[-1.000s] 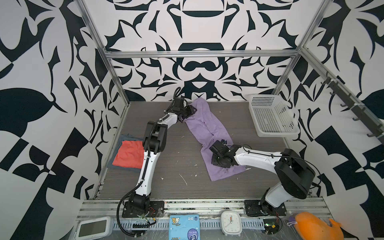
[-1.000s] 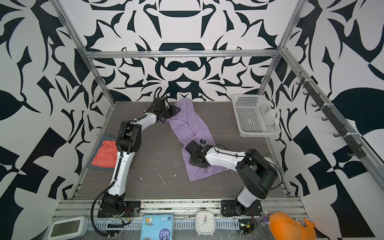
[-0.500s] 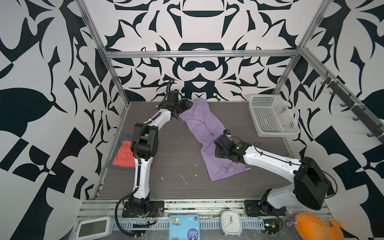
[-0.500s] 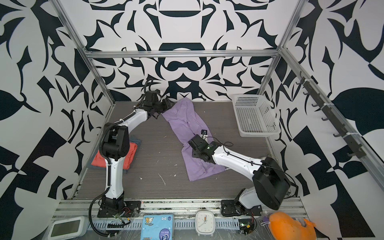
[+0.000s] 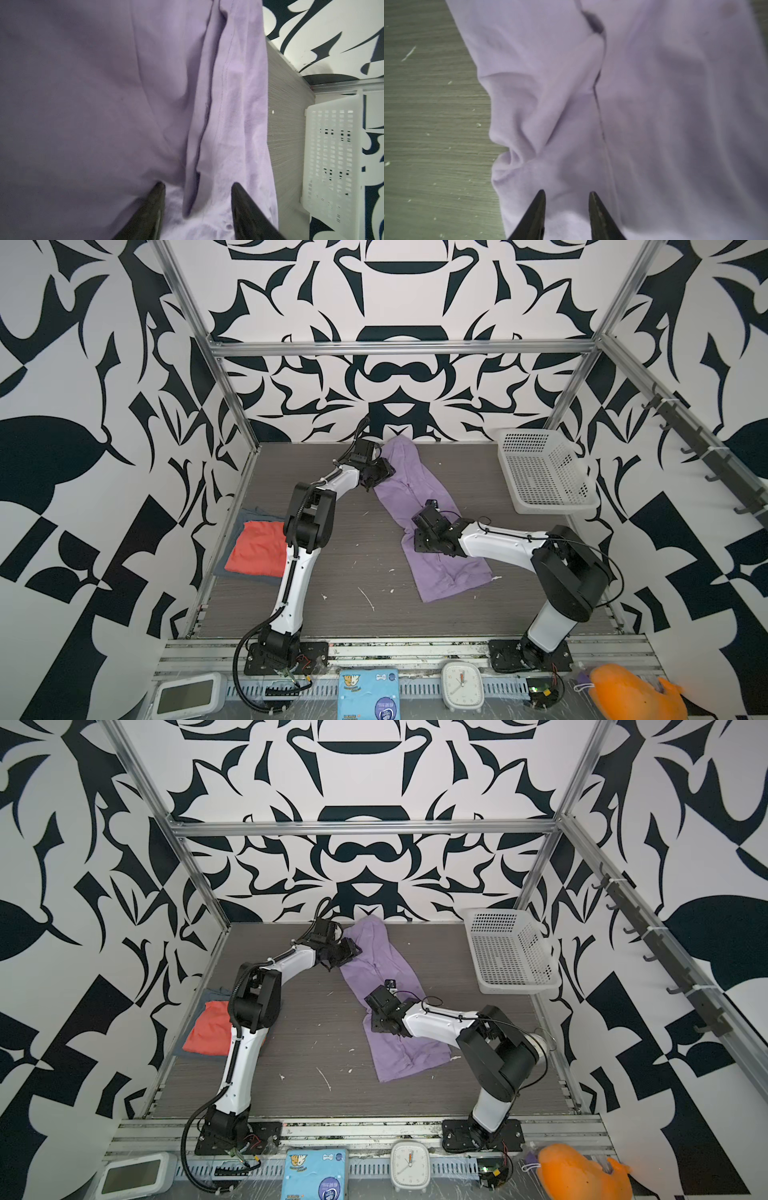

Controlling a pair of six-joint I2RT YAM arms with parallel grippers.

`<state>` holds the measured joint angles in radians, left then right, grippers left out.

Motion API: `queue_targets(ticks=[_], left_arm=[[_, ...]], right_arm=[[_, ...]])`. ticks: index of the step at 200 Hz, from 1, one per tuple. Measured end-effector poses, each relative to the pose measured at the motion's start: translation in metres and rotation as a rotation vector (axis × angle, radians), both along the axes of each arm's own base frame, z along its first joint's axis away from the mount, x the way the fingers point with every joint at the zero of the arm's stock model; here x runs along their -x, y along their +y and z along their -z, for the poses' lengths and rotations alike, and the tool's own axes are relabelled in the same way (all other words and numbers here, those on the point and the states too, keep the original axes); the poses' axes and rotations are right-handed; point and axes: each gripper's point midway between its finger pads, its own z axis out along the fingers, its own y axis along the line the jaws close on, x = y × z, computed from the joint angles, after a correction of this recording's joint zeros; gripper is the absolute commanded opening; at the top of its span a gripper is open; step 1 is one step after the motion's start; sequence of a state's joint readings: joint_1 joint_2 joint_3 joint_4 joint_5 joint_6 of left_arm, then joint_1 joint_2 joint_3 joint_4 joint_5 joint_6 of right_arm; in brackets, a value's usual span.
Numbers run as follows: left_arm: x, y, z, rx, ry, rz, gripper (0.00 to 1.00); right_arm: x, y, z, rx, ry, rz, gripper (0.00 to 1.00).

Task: Fold and stack the t-shirts
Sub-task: 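Hold the far end with the left gripper while the right swings its end nearer, then release the strip and raise both grippers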

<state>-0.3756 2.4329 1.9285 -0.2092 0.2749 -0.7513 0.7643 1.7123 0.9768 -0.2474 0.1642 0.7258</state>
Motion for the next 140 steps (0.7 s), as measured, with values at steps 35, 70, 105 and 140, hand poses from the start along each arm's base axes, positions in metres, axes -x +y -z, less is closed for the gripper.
queue_targets(ticks=[35,70,105,140], left_arm=[[-0.010,-0.001,-0.006,-0.028,-0.023,-0.003,0.99],[-0.024,-0.003,-0.010,-0.045,-0.058,-0.004,0.99],[-0.040,-0.018,-0.014,0.005,-0.091,0.039,0.99],[-0.041,-0.035,-0.016,0.051,-0.104,0.090,0.99]], right_arm=[[0.021,0.005,0.017,-0.027,0.068,-0.038,0.38],[0.039,0.016,0.018,-0.061,0.072,-0.060,0.37],[0.065,0.042,0.017,-0.103,0.091,-0.108,0.37],[0.086,0.067,0.017,-0.088,0.113,-0.165,0.37]])
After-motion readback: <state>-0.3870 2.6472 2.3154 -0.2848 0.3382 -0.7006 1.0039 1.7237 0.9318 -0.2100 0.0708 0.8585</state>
